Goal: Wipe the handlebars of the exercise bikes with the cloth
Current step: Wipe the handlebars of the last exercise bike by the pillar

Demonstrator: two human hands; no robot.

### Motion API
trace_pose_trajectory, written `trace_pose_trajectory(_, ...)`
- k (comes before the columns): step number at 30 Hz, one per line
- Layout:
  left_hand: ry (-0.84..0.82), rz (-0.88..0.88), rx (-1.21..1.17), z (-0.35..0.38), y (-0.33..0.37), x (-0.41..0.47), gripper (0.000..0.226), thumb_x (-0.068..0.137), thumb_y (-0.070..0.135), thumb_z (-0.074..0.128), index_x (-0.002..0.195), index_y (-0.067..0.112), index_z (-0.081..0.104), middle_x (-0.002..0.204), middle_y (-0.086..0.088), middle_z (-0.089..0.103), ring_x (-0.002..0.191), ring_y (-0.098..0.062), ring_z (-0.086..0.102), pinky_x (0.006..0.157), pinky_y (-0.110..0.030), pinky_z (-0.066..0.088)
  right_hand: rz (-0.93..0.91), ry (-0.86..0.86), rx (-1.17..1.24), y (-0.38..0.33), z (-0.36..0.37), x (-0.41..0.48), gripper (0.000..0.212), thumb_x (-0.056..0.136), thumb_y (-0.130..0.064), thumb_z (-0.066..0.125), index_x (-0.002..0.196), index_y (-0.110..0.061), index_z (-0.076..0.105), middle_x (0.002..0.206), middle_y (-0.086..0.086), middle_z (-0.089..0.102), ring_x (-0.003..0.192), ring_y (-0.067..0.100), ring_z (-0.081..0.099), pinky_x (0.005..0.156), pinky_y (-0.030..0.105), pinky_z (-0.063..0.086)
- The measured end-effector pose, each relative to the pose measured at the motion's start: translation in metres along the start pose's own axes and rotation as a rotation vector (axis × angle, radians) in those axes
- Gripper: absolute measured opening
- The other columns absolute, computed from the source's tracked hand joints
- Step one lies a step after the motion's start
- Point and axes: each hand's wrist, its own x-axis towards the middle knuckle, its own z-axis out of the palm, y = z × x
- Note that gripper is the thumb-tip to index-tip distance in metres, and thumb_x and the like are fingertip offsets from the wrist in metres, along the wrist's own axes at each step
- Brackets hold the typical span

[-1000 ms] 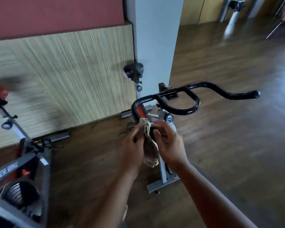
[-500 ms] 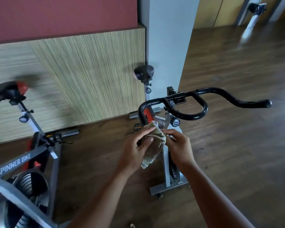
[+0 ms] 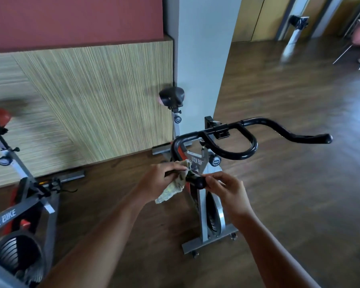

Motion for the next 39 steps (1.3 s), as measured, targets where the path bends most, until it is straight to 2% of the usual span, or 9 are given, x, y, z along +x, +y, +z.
trace_pose_trajectory(4,0.034,0.080,0.070,-0.015,0.006,0.016,0.038,0.089,-0.003,0.064,0.113,0.024,0.075,0.120,0.011,0.070,0.107,0.007,0.063,0.092,-0.013,0.049,-0.034,0.024,-0.100,-0.013,0.003,0.008,0.011,0.094,-0.010,0.066,0.089,-0.006,0.075,0.081,0.001,0.077,0.077,0.010,0.073,0.072,0.020,0.055)
trace_pose_trajectory(7,0.073,0.078,0.051,-0.025,0.019,0.025,0.033,0.090,0.003,0.068,0.114,0.024,0.075,0.113,0.015,0.070,0.099,0.017,0.060,0.091,-0.009,0.047,-0.086,0.059,-0.185,-0.022,0.006,0.021,0.009,0.093,-0.012,0.068,0.091,-0.019,0.074,0.087,-0.005,0.077,0.084,0.009,0.073,0.078,0.025,0.057)
trace_pose_trajectory(11,0.058,0.047,-0.094,-0.032,0.038,0.037,0.028,0.089,0.016,0.074,0.110,0.032,0.067,0.107,0.017,0.070,0.099,0.006,0.064,0.088,-0.018,0.051,-0.134,0.025,-0.170,-0.037,0.013,0.042,0.028,0.087,-0.009,0.074,0.114,-0.016,0.068,0.106,-0.009,0.073,0.104,-0.002,0.067,0.080,0.012,0.051)
trace_pose_trajectory(15,0.056,-0.026,-0.178,-0.027,0.052,0.046,0.020,0.087,0.025,0.076,0.103,0.026,0.063,0.100,0.006,0.070,0.093,-0.009,0.068,0.080,-0.024,0.055,-0.084,-0.091,-0.197,-0.035,0.014,0.061,0.052,0.084,-0.015,0.079,0.131,-0.029,0.060,0.123,-0.009,0.068,0.117,-0.002,0.061,0.091,0.025,0.056)
trace_pose_trajectory(21,0.007,-0.168,-0.333,-0.006,0.057,0.057,0.017,0.095,0.026,0.066,0.107,0.015,0.071,0.073,0.014,0.069,0.055,0.004,0.059,0.054,-0.012,0.043,-0.064,0.008,-0.099,-0.024,0.005,0.076,0.040,0.085,-0.006,0.076,0.121,-0.019,0.066,0.103,-0.003,0.073,0.089,0.002,0.070,0.072,0.019,0.055)
trace_pose_trajectory(26,-0.008,-0.228,-0.462,-0.002,0.052,0.060,0.019,0.099,0.019,0.059,0.111,0.013,0.073,0.105,-0.002,0.075,0.100,-0.014,0.071,0.086,-0.027,0.057,0.062,0.092,0.029,0.004,-0.003,0.089,0.029,0.086,-0.006,0.075,0.110,-0.021,0.069,0.097,-0.002,0.075,0.090,0.012,0.072,0.073,0.026,0.056)
trace_pose_trajectory(33,0.253,-0.445,-0.356,0.001,0.022,0.067,0.014,0.100,0.014,0.058,0.093,0.021,0.067,0.098,-0.003,0.068,0.098,-0.021,0.066,0.073,-0.031,0.058,0.127,0.184,-0.043,0.028,0.005,0.107,0.025,0.087,-0.008,0.073,0.102,-0.026,0.065,0.093,-0.010,0.072,0.080,-0.003,0.067,0.066,0.014,0.052)
trace_pose_trajectory(37,0.295,-0.548,-0.337,0.000,0.010,0.060,0.015,0.100,0.014,0.057,0.094,0.022,0.068,0.103,-0.004,0.068,0.099,-0.019,0.067,0.077,-0.036,0.059,0.182,0.152,-0.075,0.035,0.020,0.129,0.026,0.088,-0.009,0.070,0.095,-0.034,0.065,0.094,-0.007,0.072,0.089,0.013,0.070,0.076,0.031,0.059)
trace_pose_trajectory(39,0.296,-0.560,-0.347,0.001,0.008,0.056,0.013,0.101,0.019,0.058,0.095,0.023,0.069,0.103,-0.002,0.070,0.097,-0.018,0.068,0.079,-0.037,0.060,0.114,0.174,-0.209,0.035,0.027,0.139,0.022,0.087,-0.010,0.067,0.099,-0.028,0.067,0.095,-0.006,0.071,0.091,0.015,0.068,0.076,0.024,0.055)
